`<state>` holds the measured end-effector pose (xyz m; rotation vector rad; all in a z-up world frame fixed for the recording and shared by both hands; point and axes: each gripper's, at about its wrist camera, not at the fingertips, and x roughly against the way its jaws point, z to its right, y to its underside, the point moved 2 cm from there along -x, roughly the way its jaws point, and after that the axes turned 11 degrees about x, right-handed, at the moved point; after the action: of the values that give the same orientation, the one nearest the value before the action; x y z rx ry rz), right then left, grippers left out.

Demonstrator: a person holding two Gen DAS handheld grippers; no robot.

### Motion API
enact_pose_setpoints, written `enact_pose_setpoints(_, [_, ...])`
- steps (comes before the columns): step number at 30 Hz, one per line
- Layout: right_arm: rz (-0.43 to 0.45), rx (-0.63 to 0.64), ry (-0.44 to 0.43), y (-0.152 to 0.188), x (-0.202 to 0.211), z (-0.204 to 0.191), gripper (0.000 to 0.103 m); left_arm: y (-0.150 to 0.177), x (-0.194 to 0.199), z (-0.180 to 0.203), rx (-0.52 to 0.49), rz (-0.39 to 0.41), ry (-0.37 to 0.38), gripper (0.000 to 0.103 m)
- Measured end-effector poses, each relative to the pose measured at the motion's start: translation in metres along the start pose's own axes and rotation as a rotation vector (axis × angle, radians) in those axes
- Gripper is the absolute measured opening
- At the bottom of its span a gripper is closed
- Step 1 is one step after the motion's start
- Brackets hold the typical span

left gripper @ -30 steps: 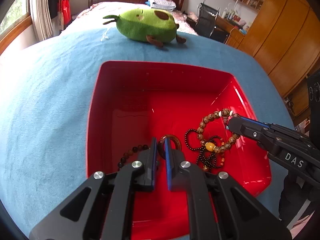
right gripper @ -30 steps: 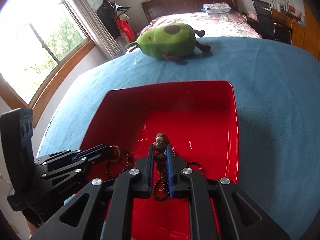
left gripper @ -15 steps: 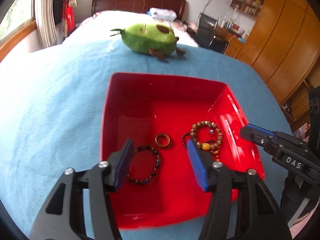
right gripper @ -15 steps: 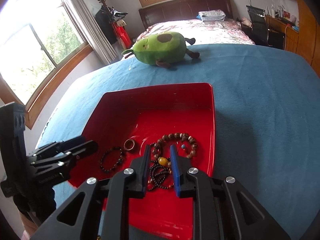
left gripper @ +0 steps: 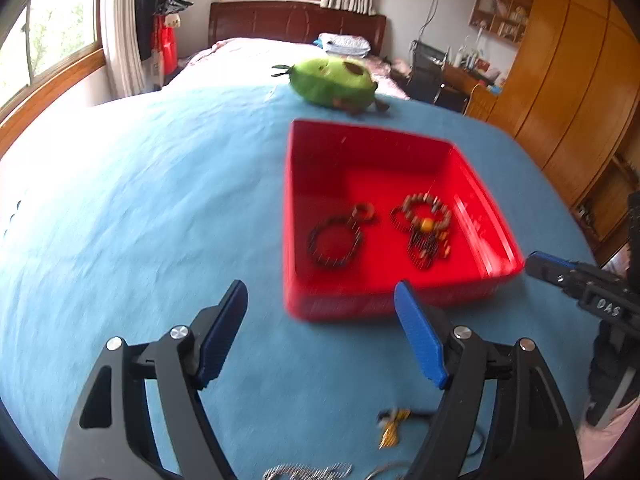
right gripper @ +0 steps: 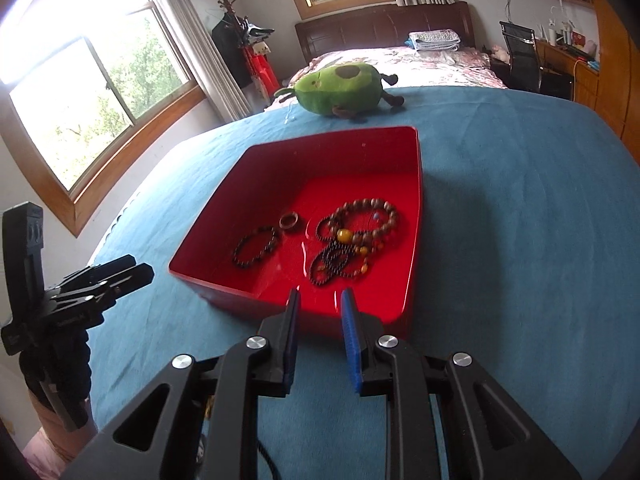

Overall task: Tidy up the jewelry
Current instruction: 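Move the left tool to the silver chain while the right tool approaches the black cord tassel pendant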

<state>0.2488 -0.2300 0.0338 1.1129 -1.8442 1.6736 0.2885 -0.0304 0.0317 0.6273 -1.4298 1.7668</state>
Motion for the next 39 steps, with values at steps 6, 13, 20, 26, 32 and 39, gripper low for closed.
enact_pose_setpoints(6, [-0.052,0.023,-0.045,0.029,-0.004,-0.021,0.021,0.034,0.009,-0.025,0.028,-0.051,-0.018,0.076])
enact_pose_setpoints(13, [-0.121,0.062,-0.087,0.055,-0.024,-0.047,0.021,0.072,0.019,-0.052,0.04,-0.09,-0.05,0.076])
enact_pose_setpoints(20, [-0.153,0.08,-0.111,0.068,-0.036,-0.065,0.021,0.107,0.026,-0.07,0.069,-0.137,-0.069,0.076])
enact_pose_setpoints(26, [-0.169,0.096,-0.131,0.074,-0.041,-0.081,0.022,0.126,0.033,-0.072,0.105,-0.174,-0.051,0.078])
enact_pose_setpoints(32, [-0.175,0.096,-0.134,0.075,-0.043,-0.085,0.022,0.134,0.03,-0.067,0.138,-0.192,-0.072,0.08])
enact_pose_setpoints(39, [-0.179,0.098,-0.132,0.075,-0.046,-0.086,0.022,0.132,0.018,-0.054,0.148,-0.202,-0.101,0.083])
